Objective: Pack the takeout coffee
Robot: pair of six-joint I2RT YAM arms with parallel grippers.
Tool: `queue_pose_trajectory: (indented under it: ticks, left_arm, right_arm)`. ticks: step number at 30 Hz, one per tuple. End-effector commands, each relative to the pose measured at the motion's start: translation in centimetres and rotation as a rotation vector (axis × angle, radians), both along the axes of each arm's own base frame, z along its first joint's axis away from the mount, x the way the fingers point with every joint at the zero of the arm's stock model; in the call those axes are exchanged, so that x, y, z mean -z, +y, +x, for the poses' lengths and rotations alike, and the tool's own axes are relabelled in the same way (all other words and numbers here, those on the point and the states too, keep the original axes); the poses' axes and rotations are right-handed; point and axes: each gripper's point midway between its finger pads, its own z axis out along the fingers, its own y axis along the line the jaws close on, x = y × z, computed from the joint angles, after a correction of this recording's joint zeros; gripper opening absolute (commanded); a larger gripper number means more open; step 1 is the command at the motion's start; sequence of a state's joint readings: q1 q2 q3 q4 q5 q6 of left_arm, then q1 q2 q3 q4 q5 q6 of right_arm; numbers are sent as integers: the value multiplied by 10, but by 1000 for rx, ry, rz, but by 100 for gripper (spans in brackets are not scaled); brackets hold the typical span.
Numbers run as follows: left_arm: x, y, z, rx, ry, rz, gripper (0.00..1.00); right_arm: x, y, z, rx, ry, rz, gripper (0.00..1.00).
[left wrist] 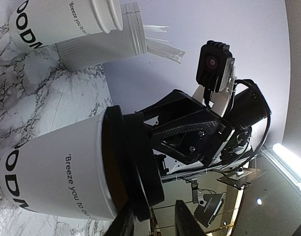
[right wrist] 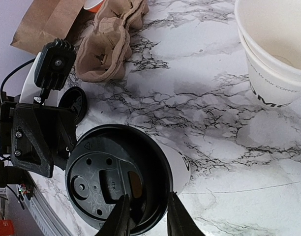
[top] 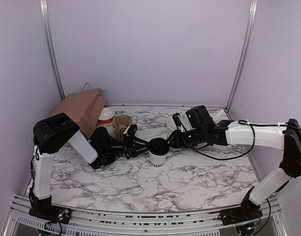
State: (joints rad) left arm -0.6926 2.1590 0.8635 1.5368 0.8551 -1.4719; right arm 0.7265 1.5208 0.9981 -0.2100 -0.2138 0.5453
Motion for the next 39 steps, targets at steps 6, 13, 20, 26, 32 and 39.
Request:
queue_pose_trajectory:
  ticks: [6,13,20,26,32,39]
  left_arm:
    - [-18,17,5,-35,-72,-28,28]
    - [-16,22,7,-47,-72,-22,28]
    - [-15,25,6,-55,-74,-13,28]
    - [-6,25,7,-73,-74,55,28]
    - [16,25,7,-98,-99,226,34]
    - [30,29,13,-138,-145,397,42]
  right_arm:
    - [-11,8,5,-11,-31,-8,26]
    - [-11,9,6,-13,-34,-16,26]
    - [-12,10,5,-14,-39,-21,26]
    - [-14,11,5,-15,-50,-42,27]
    - [-14,12,4,-17,-59,-57,28]
    - [-13,12,5,-15,-66,-81,31]
